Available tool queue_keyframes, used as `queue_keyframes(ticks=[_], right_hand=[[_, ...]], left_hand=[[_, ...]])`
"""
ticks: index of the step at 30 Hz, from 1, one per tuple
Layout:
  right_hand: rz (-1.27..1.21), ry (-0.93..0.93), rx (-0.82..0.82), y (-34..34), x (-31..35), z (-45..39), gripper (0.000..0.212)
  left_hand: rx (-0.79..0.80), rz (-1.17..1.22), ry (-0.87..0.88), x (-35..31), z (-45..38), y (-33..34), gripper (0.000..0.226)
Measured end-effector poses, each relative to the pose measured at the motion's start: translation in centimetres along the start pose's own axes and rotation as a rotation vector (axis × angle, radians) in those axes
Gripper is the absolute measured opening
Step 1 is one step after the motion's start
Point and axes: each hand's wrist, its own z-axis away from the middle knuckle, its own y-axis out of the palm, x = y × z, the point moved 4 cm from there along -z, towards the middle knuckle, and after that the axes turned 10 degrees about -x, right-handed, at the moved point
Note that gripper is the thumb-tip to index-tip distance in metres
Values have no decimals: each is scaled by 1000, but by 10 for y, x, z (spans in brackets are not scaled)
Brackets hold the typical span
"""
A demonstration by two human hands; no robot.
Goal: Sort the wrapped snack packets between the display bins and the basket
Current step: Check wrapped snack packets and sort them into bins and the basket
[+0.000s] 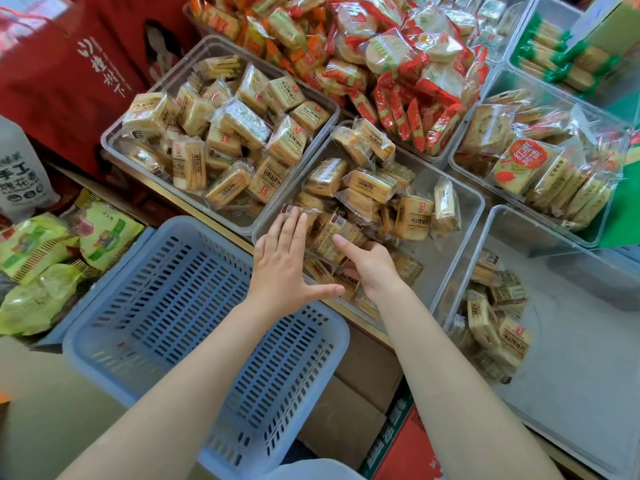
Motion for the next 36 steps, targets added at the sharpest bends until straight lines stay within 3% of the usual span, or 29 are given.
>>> queue_keyframes(ticks=[2, 8, 13, 18, 24, 26, 28, 30, 31, 36], right_hand=[[-10, 6, -10, 1, -1, 0, 45], [-41, -6, -3, 6, 5, 5, 105], [-117, -8, 21, 5, 6, 3, 122], [-141, 35, -31, -19, 8, 36, 63], [-177, -88, -56, -64, -1, 83, 67], [-194, -135, -46, -76, -4, 103, 71], [-202, -169, 8, -87, -10, 122, 72], [-248, -199, 53, -98, -14, 141, 51], [-282, -207, 49, -105, -16, 150, 39], [-302, -262, -69, -151, -36, 174, 27]], left_hand=[[13, 5, 5, 1, 0, 0, 141], [17, 34, 6, 0, 0, -2, 144], [11, 29, 15, 2, 0, 0, 140], [34, 74, 6, 1, -5, -4, 138], [51, 228, -54, -14, 1, -23, 128], [36, 367, -24, -40, 18, -33, 113], [88, 539, -28, -70, 40, -37, 83], [198, 797, -130, -94, 60, -34, 41], [247, 932, -198, -104, 69, -34, 30], [428, 1318, -429, -133, 107, -27, 31]])
